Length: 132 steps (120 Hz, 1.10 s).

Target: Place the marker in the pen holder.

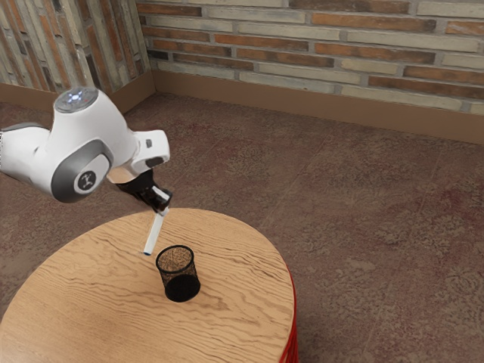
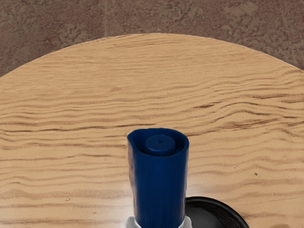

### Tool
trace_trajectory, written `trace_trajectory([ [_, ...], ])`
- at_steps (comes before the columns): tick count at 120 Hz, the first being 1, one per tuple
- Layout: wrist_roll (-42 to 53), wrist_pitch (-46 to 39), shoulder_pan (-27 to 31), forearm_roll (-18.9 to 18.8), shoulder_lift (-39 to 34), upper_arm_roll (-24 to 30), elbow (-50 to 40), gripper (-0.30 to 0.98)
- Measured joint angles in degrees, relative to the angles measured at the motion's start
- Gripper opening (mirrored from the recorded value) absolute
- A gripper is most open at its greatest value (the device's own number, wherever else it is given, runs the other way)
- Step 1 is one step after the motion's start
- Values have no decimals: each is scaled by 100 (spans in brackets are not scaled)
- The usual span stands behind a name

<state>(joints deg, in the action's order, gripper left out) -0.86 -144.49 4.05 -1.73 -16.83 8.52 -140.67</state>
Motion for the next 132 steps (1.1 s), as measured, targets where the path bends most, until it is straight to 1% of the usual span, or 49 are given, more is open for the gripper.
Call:
trace_trajectory([
  [22,-152,-527,-1,38,-253,290,-335,-10],
  [50,-385,-795,24,74,-435,545,-622,-10],
  [72,-455,-777,60,155,-450,554,-673,29],
  [86,-476,-635,178,177,-389,551,-605,46],
  [92,-479,-503,298,183,-61,439,-197,51],
  [96,-482,-289,335,187,194,343,296,53],
  [105,-490,608,372,195,856,106,1855,58],
  [113,-493,1507,402,187,1142,15,2899,61],
  [124,-490,2648,336,165,1292,-128,3829,63],
  [132,-489,3288,333,157,1346,-197,4126,65],
])
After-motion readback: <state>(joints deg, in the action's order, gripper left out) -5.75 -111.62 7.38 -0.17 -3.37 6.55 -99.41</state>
